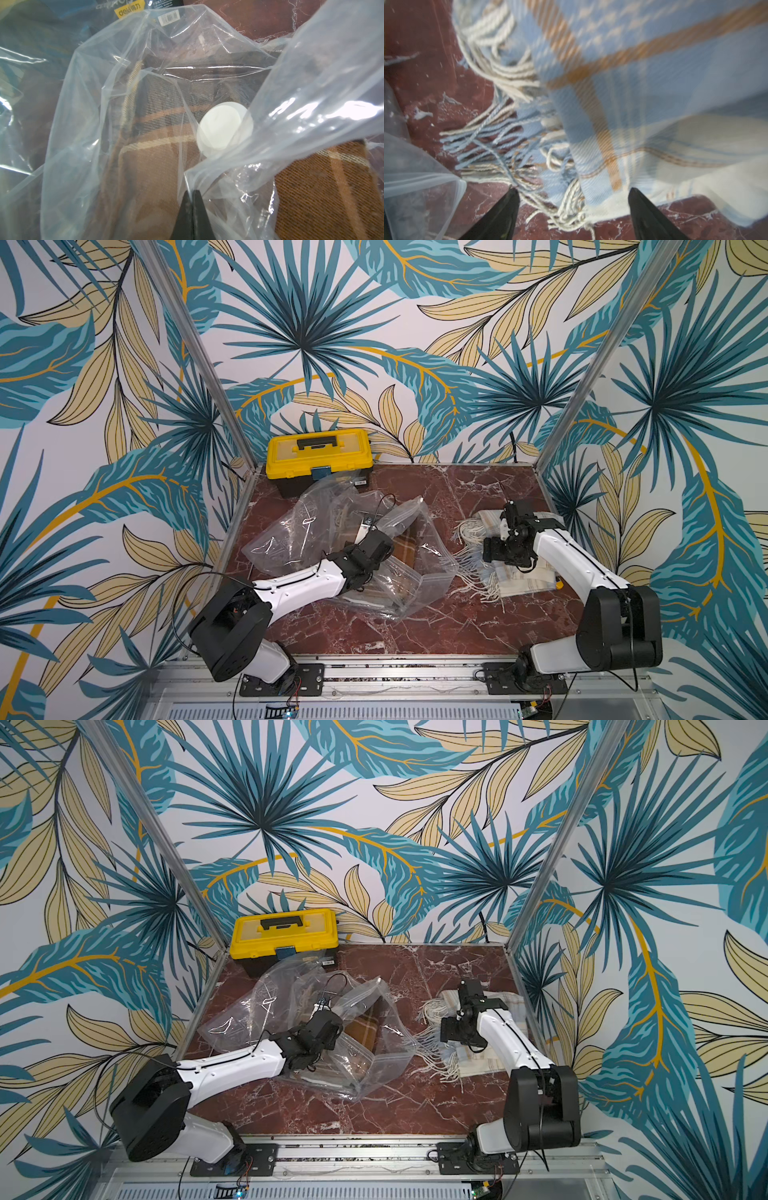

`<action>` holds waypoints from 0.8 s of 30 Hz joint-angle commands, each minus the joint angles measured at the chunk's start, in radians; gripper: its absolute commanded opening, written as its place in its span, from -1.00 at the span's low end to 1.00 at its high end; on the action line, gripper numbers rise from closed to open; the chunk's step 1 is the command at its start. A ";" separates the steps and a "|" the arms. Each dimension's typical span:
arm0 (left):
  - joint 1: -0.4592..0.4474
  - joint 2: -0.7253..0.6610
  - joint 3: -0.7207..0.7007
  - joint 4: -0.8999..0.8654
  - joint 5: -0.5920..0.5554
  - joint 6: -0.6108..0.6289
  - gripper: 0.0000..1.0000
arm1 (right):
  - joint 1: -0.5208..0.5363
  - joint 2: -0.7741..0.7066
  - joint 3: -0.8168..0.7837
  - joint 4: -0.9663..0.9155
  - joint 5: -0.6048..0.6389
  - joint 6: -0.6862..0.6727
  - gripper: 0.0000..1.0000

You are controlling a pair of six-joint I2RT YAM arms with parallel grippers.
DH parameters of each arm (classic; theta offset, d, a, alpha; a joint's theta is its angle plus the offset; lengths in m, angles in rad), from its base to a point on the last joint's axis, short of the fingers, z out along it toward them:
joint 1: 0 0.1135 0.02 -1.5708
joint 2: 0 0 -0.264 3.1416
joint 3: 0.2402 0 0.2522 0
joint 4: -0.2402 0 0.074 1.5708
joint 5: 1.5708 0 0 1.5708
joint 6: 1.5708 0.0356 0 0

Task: Take the blanket out of the vacuum bag
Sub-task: Place the blanket at the center of the board, then pick up the blanket at the center of the board.

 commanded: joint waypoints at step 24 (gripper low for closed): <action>0.007 0.013 0.014 0.008 -0.015 0.022 -1.00 | 0.098 0.416 0.122 -0.124 0.120 0.010 -0.74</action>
